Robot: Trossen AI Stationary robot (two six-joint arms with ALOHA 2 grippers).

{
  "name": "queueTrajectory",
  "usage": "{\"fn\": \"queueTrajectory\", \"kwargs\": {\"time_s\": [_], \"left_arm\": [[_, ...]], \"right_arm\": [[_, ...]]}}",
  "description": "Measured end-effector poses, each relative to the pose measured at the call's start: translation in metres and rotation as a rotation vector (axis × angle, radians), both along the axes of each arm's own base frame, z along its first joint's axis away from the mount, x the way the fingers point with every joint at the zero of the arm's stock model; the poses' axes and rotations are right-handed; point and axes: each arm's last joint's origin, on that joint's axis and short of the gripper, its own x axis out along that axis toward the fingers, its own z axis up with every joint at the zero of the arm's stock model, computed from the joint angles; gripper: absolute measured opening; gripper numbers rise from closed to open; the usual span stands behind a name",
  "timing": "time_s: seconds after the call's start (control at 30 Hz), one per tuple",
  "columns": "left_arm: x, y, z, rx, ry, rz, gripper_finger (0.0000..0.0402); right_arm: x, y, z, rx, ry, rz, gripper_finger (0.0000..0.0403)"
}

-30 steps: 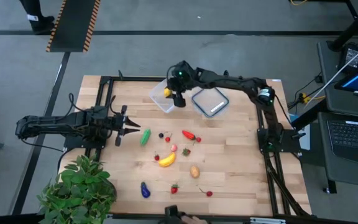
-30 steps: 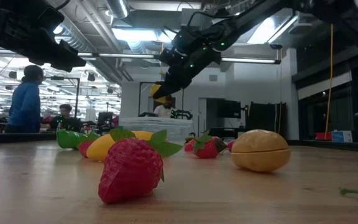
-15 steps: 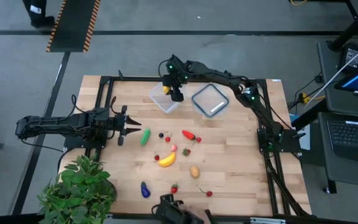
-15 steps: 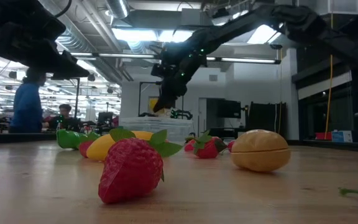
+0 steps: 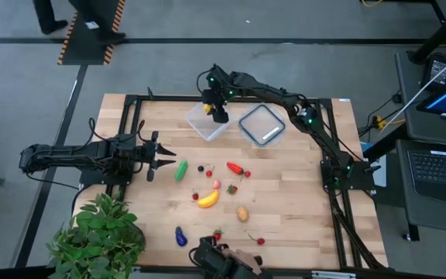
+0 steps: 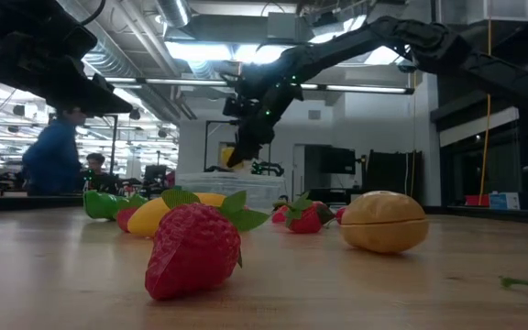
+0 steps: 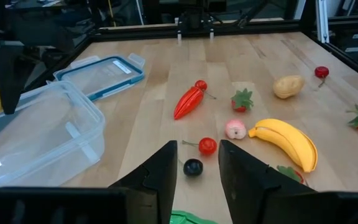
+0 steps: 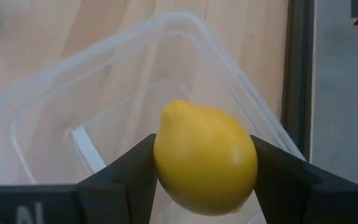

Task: Pick and placing Produce into tupperware
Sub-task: Put the lemon into the transparent container

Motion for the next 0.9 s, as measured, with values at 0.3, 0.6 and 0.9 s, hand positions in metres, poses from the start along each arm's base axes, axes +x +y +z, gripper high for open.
{"fn": "queueTrajectory", "kwargs": {"time_s": [0.3,0.6,0.9], "left_arm": [[0.000,0.000,0.000,0.000,0.000,0.000,0.0101],[0.000,0.000,0.000,0.000,0.000,0.000,0.0090],[0.000,0.000,0.000,-0.008,0.000,0.002,0.0102]], "right_arm": [[0.001,-0.002,0.007,-0.002,-0.028,-0.020,0.0215],[0.002,-0.005,0.008,0.003,-0.040,-0.107,0.0215],[0.006,-0.009,-0.010,0.016,-0.004,-0.192,0.0215]]}}
